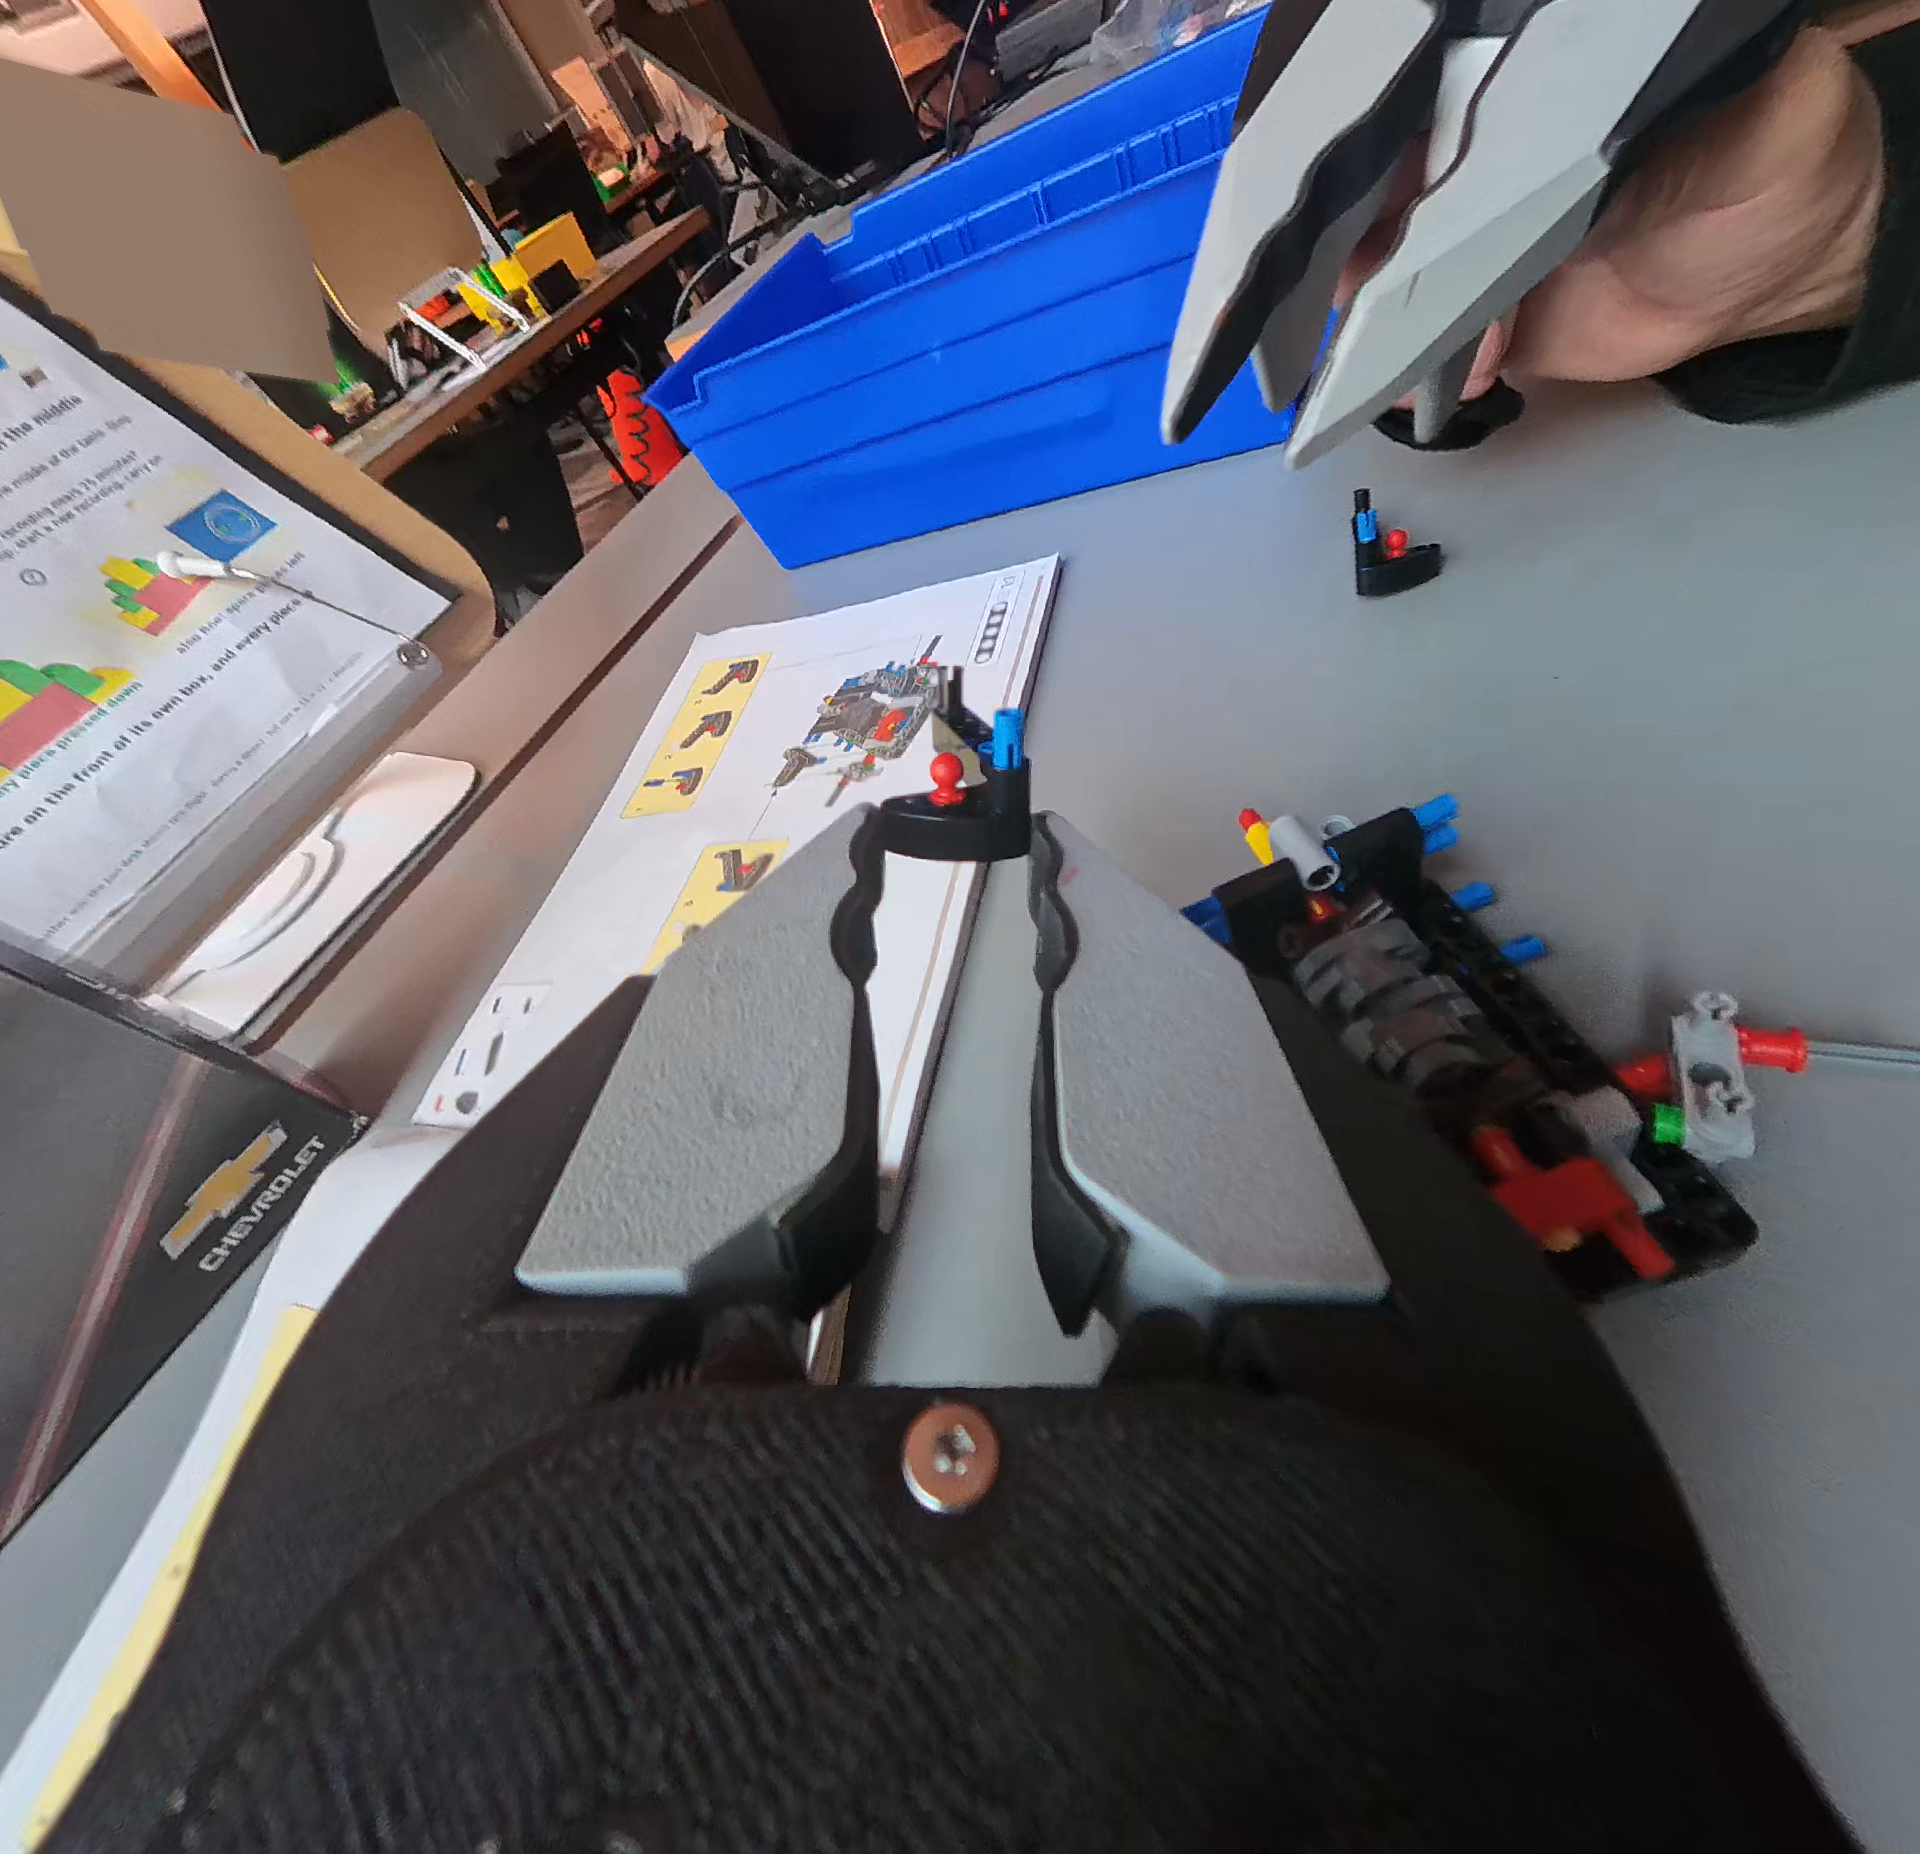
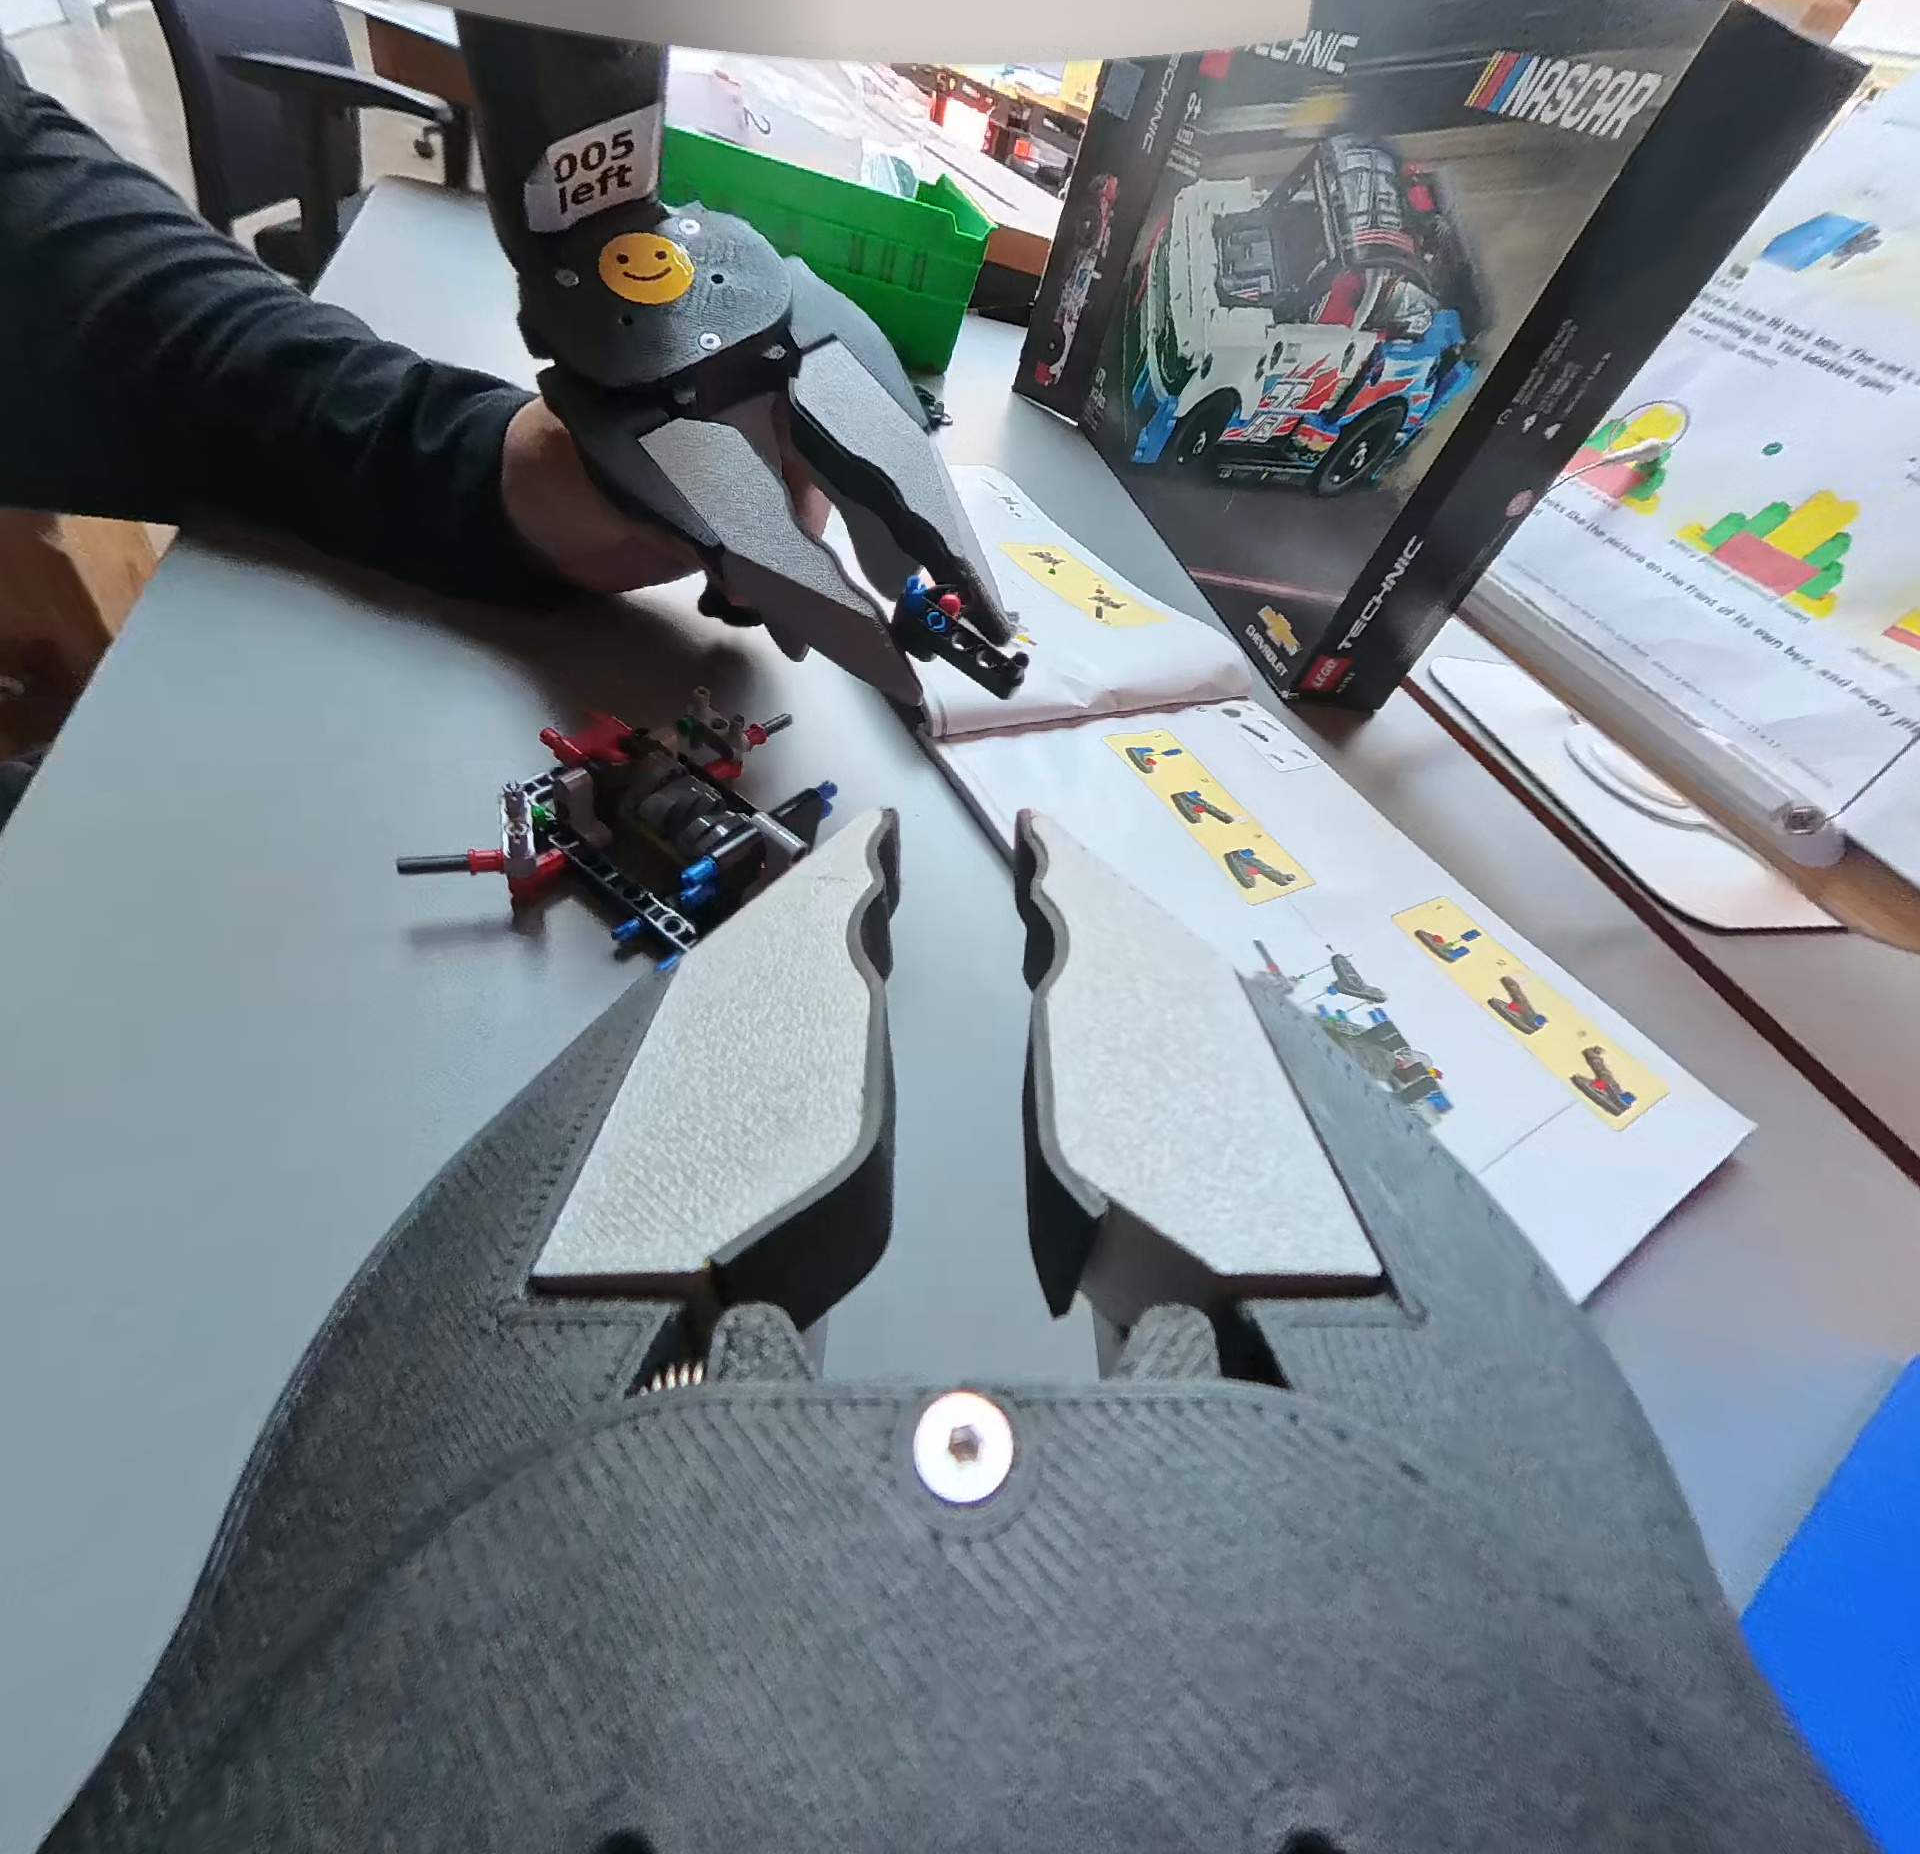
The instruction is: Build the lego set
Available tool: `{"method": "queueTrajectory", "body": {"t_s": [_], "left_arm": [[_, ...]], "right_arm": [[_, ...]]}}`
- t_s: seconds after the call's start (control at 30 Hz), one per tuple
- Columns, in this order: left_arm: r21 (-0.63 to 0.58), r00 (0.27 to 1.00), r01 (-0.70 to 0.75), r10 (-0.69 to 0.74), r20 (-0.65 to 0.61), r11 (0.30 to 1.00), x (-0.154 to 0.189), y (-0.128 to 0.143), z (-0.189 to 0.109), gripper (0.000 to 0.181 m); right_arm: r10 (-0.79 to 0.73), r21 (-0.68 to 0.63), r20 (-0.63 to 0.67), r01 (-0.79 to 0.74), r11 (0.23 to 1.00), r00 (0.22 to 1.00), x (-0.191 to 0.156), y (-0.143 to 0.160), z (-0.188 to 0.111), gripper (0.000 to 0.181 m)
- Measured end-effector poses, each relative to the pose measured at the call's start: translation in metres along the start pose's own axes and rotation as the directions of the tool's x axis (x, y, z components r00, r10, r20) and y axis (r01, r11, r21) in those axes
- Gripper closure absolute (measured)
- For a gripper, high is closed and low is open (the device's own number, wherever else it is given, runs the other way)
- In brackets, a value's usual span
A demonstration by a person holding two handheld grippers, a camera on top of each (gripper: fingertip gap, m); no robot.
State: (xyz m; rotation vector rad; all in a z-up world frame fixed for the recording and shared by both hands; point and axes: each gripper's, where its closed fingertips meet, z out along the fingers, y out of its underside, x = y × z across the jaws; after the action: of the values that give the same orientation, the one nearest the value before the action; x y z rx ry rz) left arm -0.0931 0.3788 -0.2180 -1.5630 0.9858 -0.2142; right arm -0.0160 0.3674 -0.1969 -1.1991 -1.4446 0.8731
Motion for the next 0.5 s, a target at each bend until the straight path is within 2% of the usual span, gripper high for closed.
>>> {"method": "queueTrajectory", "body": {"t_s": [0.03, 0.17, 0.23, 0.3, 0.37, 0.43, 0.5], "left_arm": [[0.008, 1.000, -0.017, 0.017, 0.008, 1.000, 0.001, -0.003, 0.000, 0.157], [0.063, 0.994, -0.108, 0.108, 0.005, 0.992, 0.020, -0.028, -0.002, 0.156], [0.085, 0.992, -0.118, 0.122, -0.041, 0.989, 0.036, -0.037, -0.001, 0.157], [0.087, 0.987, -0.089, 0.099, -0.124, 0.992, 0.053, -0.043, -0.001, 0.157], [0.105, 0.984, -0.076, 0.092, -0.154, 0.992, 0.060, -0.052, -0.003, 0.157], [0.120, 0.985, -0.058, 0.076, -0.156, 0.991, 0.060, -0.059, -0.005, 0.157], [0.107, 0.993, -0.021, 0.033, -0.115, 0.994, 0.052, -0.060, -0.004, 0.157]], "right_arm": [[0.024, -0.006, 0.007, -0.024, 1.000, 1.000, 0.000, 0.000, 0.002, 0.163], [0.172, -0.004, 0.081, -0.172, 0.985, 0.982, -0.009, -0.009, 0.014, 0.156], [0.186, 0.004, 0.106, -0.188, 0.982, 0.977, -0.013, -0.011, 0.017, 0.157], [0.173, -0.002, 0.123, -0.174, 0.985, 0.977, -0.016, -0.010, 0.016, 0.150], [0.130, 0.010, 0.166, -0.134, 0.991, 0.978, -0.024, -0.012, 0.012, 0.148], [0.064, 0.029, 0.242, -0.073, 0.997, 0.968, -0.039, -0.016, 0.007, 0.159], [0.023, 0.011, 0.242, -0.027, 1.000, 0.970, -0.043, -0.013, 0.007, 0.158]]}}
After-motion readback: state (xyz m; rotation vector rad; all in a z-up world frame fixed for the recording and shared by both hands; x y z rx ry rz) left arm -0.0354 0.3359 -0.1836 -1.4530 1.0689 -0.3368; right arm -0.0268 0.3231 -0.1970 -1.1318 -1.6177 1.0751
